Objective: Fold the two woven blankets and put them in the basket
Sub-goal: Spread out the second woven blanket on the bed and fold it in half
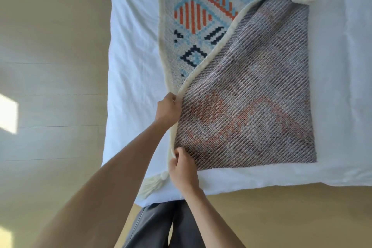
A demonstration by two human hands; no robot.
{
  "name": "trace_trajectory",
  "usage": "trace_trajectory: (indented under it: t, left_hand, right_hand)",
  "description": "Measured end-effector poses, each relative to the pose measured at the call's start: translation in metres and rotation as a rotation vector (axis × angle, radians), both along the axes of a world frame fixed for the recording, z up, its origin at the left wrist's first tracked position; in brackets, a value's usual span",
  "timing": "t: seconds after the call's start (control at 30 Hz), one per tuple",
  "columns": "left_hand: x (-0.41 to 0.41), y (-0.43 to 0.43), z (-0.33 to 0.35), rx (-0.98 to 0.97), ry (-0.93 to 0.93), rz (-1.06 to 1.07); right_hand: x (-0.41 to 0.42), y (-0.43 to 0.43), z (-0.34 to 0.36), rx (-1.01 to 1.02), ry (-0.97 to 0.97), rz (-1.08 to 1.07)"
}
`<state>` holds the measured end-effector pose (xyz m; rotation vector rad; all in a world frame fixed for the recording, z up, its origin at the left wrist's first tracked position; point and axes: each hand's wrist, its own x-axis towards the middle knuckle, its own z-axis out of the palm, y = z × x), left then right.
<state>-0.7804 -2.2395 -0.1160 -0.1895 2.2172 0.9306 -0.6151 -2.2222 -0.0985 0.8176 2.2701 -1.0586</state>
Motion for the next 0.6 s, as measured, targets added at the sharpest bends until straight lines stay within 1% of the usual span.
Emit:
trace_trajectory:
  t: [0.1,0.17,0.3,0.4,0.53,0.6]
  left_hand:
    - [0.03,-0.014,0.0,-0.012,-0.063,-0.055]
    - [0.056,-0.025,0.001,-0.032,-0.105,-0.061]
    - [0.114,-0.049,-0.004,-0.125,-0.174,-0.161]
    - [0.15,-0.069,-0.004,-0.227,-0.241,-0.234]
    - [0.171,-0.093,0.015,-0.37,-0.257,-0.375]
    - [0.174,-0.103,0.032,-0.402,-0.238,-0.371]
  right_hand:
    - [0.007,0.0,-0.003,-0.105,-0.055,0.005]
    - [0.014,0.002,-0.003,-0.129,-0.075,0.013]
    - [0.031,0.02,0.005,-0.1,-0.1,-0.029]
    - [0.046,0.036,0.015,-0.052,-0.119,0.02]
    - [0.054,0.049,0.04,-0.052,-0.155,0.055]
    - [0.053,0.05,0.055,-0.061,-0.175,0.079]
